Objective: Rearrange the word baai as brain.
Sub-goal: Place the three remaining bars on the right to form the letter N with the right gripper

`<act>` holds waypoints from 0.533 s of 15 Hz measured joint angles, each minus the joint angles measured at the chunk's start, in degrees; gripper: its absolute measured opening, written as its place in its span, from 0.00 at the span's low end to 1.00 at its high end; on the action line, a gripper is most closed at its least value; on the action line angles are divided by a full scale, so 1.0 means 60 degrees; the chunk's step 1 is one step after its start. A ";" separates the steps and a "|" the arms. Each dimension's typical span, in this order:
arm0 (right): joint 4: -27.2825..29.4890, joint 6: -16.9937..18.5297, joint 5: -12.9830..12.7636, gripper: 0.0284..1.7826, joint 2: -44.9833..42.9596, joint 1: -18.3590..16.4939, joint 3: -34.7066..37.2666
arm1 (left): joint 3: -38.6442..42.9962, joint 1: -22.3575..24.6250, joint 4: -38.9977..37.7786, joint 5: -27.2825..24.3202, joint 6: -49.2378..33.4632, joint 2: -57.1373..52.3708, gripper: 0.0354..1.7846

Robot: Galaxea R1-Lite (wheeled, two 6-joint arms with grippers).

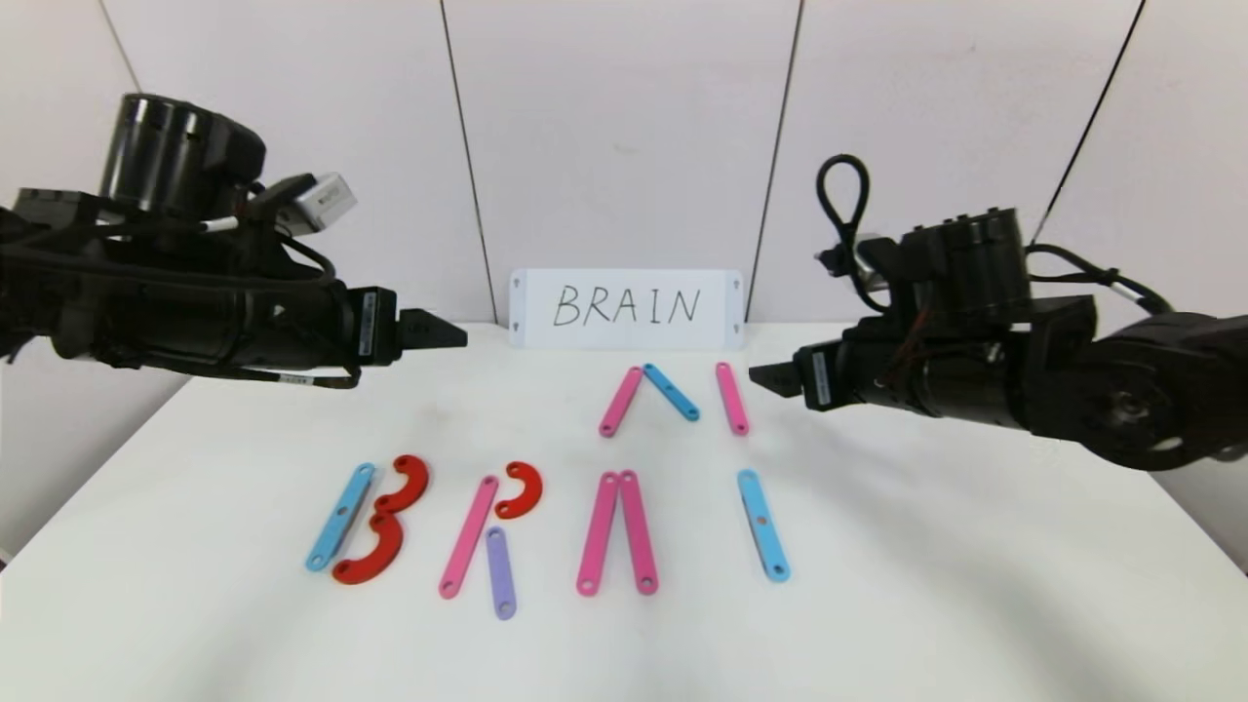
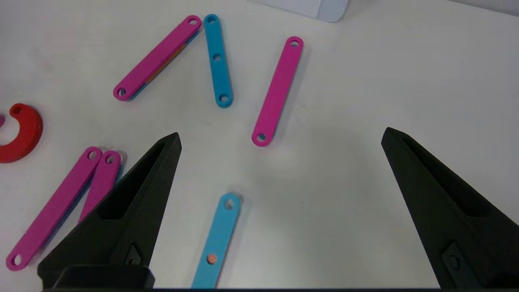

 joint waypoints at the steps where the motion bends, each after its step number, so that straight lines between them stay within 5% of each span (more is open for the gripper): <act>1: 0.0006 0.0059 -0.0193 0.97 0.0394 0.0193 -0.0445 | -0.0033 0.0004 -0.0024 -0.0169 0.0037 -0.0171 0.97; 8: 0.0102 0.0587 -0.0740 0.97 0.2802 0.1380 -0.3137 | 0.0041 0.0028 -0.0047 -0.0207 0.0689 -0.0502 0.97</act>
